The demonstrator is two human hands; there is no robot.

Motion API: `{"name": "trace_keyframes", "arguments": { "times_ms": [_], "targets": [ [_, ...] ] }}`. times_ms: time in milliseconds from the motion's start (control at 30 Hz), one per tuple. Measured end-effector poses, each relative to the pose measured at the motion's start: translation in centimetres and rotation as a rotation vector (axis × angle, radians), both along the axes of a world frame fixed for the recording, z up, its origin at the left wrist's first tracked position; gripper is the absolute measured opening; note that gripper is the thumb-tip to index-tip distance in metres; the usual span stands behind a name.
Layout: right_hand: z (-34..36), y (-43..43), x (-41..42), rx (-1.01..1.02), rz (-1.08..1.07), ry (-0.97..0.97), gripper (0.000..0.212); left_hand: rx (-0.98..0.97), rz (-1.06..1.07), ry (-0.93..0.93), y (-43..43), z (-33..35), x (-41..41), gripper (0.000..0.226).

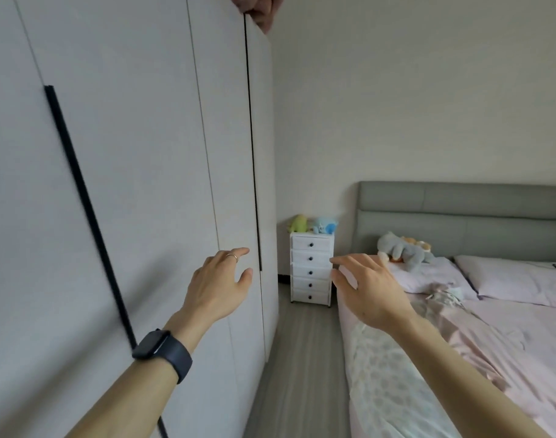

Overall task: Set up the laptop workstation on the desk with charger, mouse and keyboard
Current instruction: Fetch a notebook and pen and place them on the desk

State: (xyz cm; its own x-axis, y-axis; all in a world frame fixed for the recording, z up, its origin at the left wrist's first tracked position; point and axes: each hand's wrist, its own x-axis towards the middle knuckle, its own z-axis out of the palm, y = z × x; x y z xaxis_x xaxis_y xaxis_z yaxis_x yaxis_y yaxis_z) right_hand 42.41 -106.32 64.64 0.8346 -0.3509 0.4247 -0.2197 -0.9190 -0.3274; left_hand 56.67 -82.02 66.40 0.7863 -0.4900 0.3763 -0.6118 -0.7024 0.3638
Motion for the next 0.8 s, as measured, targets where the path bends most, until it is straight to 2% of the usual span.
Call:
{"name": "trace_keyframes", "arguments": {
  "times_ms": [67, 200, 300, 367, 433, 567, 800],
  "targets": [
    [-0.7, -2.8, 4.0, -0.005, -0.011, 0.01, 0.065, -0.005, -0.011, 0.016, -3.1, -0.8, 4.5, 0.048],
    [-2.0, -9.1, 12.9, -0.009, -0.05, 0.034, 0.047, -0.033, -0.076, 0.043, -10.8, -2.1, 14.3, 0.047],
    [-2.4, -13.6, 19.9, 0.029, -0.079, 0.04, 0.069, -0.054, -0.127, 0.082, -16.9, -2.5, 22.1, 0.046],
    [-2.5, -16.4, 23.8, 0.051, -0.097, 0.04, 0.074, -0.058, -0.152, 0.093, -20.7, -2.6, 26.4, 0.046],
    [-2.4, -19.9, 27.8, 0.073, -0.125, 0.027, 0.067, -0.033, -0.184, 0.092, -25.2, -3.1, 30.9, 0.046],
    [-3.7, -26.8, 34.5, 0.075, -0.175, 0.047, 0.039, 0.036, -0.264, 0.141, -33.5, -4.9, 38.6, 0.047],
    [-7.7, -40.2, 46.5, 0.169, -0.203, 0.084, 0.035, 0.085, -0.27, 0.178, -46.3, -9.1, 51.2, 0.044]
  ]
}}
